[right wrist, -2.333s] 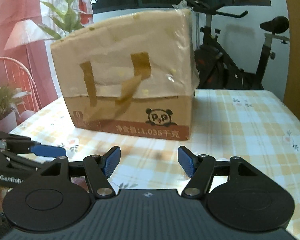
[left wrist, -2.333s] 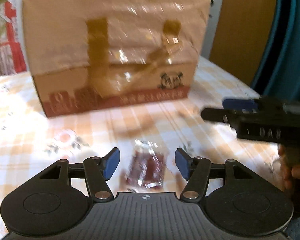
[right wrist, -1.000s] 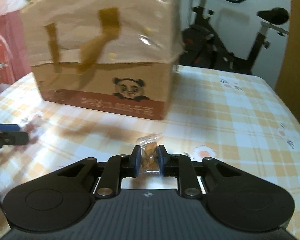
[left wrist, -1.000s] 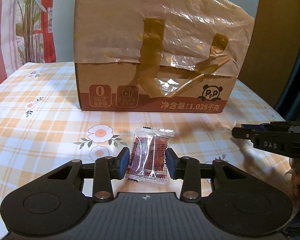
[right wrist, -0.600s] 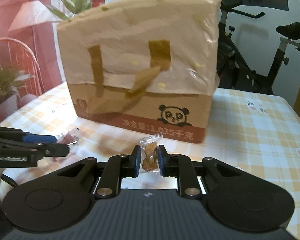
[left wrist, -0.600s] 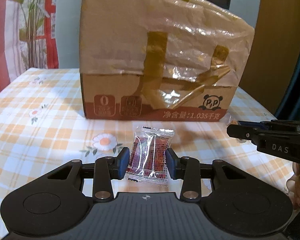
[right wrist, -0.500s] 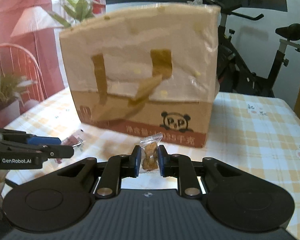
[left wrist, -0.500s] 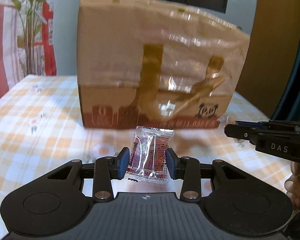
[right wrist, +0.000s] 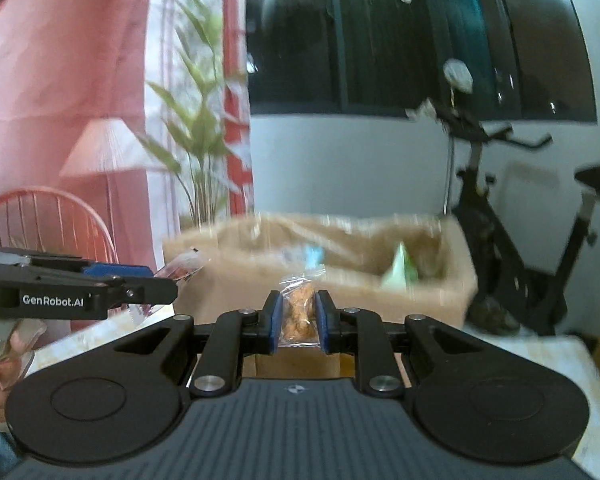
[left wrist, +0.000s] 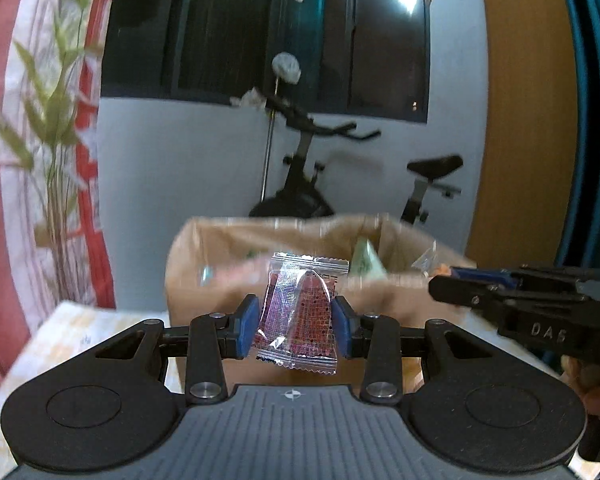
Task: Organize snacks
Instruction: 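Carry both packets over the box, then open both tools to drop the packets into the box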
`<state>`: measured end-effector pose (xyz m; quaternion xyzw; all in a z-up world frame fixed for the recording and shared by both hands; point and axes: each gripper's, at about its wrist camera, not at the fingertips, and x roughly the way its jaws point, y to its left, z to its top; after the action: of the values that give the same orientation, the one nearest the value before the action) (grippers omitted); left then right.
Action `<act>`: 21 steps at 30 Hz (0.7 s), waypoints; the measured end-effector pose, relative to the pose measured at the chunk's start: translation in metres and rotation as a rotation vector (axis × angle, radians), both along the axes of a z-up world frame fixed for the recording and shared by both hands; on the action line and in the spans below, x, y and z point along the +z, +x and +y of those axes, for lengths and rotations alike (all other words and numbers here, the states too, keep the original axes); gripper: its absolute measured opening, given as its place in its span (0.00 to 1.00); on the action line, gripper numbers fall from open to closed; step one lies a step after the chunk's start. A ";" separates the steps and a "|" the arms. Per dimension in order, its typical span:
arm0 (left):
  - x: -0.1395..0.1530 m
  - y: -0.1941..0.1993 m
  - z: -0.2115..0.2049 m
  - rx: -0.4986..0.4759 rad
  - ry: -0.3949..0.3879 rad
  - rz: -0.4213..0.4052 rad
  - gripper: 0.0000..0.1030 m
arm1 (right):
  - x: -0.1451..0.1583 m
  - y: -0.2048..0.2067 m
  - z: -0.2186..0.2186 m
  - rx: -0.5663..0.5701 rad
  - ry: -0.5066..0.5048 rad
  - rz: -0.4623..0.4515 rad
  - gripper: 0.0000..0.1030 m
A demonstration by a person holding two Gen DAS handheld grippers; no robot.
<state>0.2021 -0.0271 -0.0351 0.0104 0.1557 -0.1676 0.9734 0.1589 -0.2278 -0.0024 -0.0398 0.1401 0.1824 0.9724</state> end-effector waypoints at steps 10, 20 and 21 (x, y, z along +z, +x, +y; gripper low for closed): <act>0.026 0.075 -0.027 -0.006 0.033 0.010 0.41 | 0.023 0.066 0.005 -0.027 -0.069 -0.047 0.19; 0.023 0.104 -0.042 0.048 0.094 0.039 0.48 | 0.007 0.106 -0.003 -0.075 -0.092 0.049 0.19; 0.023 0.104 -0.041 0.053 0.097 0.044 0.57 | 0.005 0.107 -0.004 -0.080 -0.090 0.059 0.19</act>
<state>0.3066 -0.0681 -0.0120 0.0498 0.1851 -0.1341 0.9723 0.2656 -0.2318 0.0027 -0.0722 0.1782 0.1378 0.9716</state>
